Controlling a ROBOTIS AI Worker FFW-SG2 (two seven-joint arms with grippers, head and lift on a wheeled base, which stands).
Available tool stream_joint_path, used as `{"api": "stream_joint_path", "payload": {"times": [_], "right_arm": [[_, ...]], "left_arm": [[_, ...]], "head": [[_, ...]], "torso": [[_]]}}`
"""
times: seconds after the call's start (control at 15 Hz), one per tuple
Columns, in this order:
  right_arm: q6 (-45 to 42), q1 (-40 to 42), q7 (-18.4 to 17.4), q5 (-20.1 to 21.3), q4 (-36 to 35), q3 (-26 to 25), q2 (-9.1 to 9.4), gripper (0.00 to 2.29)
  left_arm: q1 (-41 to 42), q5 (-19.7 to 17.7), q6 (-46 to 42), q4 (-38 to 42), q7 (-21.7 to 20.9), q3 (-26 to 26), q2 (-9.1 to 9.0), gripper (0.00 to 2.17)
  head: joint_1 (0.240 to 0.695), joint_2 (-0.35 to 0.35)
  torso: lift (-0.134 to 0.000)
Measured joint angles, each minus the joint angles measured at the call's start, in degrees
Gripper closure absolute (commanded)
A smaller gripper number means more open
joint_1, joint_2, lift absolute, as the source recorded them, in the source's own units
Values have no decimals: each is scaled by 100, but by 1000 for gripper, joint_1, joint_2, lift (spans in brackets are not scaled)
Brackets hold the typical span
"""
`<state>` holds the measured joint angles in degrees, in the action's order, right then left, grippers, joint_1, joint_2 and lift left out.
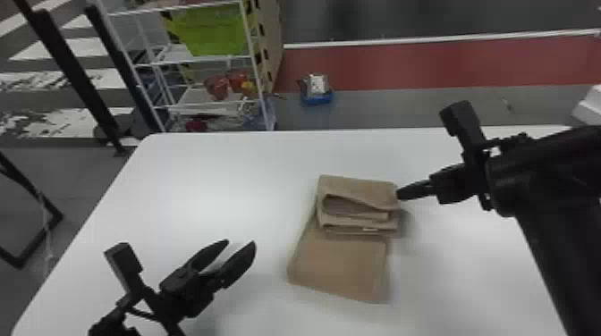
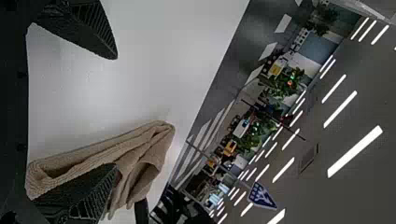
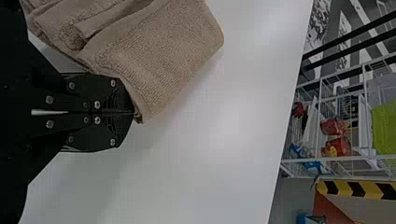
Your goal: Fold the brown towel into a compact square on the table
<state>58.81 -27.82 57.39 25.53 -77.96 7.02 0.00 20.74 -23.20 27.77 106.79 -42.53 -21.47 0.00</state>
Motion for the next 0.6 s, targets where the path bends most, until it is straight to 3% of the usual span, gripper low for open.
{"api": "stream_joint_path", "payload": {"times": [0.2,0.47,0.6], "right_arm": [[-622,1,-23,-273,66,34,0,1865],[-939,-83,-74,-330,269,251,0,1841],[-965,-36,67,-235,232,312,0,1467]], "left_arm": [[0,0,1,-1,0,-2,0,63],[-8,0,-3,-15,0,-7,0,63],[-9,-1,-2,-18,-8,-29,0,63]], "head": [[695,181],[695,200],[695,205]], "torso": [[-134],[-134],[-134]]}}
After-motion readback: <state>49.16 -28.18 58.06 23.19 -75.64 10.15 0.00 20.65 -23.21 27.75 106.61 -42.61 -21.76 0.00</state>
